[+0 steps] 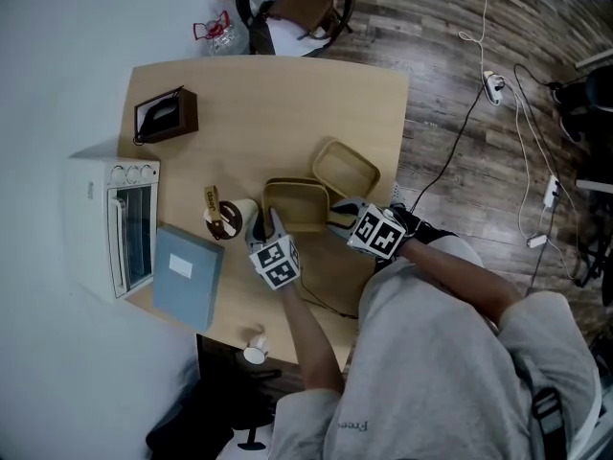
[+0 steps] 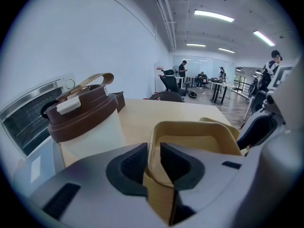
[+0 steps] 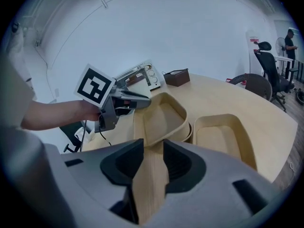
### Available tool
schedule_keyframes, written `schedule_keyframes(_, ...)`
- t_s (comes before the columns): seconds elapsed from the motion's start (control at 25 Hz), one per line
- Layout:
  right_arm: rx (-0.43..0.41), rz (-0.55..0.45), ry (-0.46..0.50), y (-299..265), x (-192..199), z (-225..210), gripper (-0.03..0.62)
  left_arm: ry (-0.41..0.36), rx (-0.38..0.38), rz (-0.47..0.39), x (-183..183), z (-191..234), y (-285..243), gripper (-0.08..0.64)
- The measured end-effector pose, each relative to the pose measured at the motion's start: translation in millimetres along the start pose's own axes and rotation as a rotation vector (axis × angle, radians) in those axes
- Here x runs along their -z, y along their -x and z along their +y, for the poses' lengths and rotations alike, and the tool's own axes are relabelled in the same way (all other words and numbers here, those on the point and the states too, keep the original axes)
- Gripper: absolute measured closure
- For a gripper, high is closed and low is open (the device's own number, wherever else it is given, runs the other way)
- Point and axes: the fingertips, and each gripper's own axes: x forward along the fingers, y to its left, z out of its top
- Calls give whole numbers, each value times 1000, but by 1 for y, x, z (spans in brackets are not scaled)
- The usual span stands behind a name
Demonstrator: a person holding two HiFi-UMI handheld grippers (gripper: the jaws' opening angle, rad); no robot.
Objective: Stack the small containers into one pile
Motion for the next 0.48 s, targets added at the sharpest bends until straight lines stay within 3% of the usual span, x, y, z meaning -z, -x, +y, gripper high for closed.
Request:
schedule_keyframes(0.28,8,-2,9,-2,-6,-3,461,46,-22,-37,-6,5,-1,482)
schedule_keyframes(0.48,14,-1,-18,-10,-4,-8,462,38,-36,-31,-2,9,-7,482)
